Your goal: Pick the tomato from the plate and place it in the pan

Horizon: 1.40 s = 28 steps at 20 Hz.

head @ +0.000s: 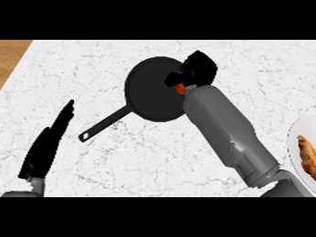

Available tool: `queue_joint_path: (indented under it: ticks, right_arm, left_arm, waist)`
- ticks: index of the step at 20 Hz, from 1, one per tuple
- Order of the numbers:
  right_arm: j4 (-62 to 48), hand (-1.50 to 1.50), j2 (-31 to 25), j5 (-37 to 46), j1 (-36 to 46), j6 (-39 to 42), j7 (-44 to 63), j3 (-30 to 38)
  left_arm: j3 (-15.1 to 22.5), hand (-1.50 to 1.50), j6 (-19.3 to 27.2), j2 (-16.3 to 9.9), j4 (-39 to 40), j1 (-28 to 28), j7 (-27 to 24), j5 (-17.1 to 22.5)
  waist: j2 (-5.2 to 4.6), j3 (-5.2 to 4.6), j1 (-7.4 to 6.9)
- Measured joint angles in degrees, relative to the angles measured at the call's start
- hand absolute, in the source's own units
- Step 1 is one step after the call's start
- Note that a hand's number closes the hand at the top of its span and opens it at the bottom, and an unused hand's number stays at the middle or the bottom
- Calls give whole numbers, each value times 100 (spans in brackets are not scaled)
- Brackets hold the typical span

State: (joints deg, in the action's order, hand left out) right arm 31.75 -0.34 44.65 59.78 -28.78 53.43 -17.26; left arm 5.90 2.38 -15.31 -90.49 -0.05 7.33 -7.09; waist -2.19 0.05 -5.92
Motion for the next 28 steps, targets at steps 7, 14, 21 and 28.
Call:
queue_joint_path:
  ticks: [7, 14, 21, 28]
  right_arm:
    - [-61, -150, 17, -1406, -157, -725, -641, 857]
    - [-92, -150, 15, -1829, -127, -2056, -1797, 1153]
    - [-119, -150, -3, -2131, -228, -3400, -2538, 1555]
    - [490, -150, -7, -2618, -1009, -4157, -3252, 1581]
  left_arm:
    - [54, 0, -57, 36, 45, -183, -19, -16]
    - [45, 0, -98, 36, 74, -234, 22, -7]
    - [-63, 0, -68, -6, 104, -156, 45, -10]
    - [-202, 0, 20, 11, 123, 112, -8, -7]
  waist:
    - [-59, 18, -186]
    - [-32, 15, -166]
    - [38, 9, 4]
    - [155, 5, 313]
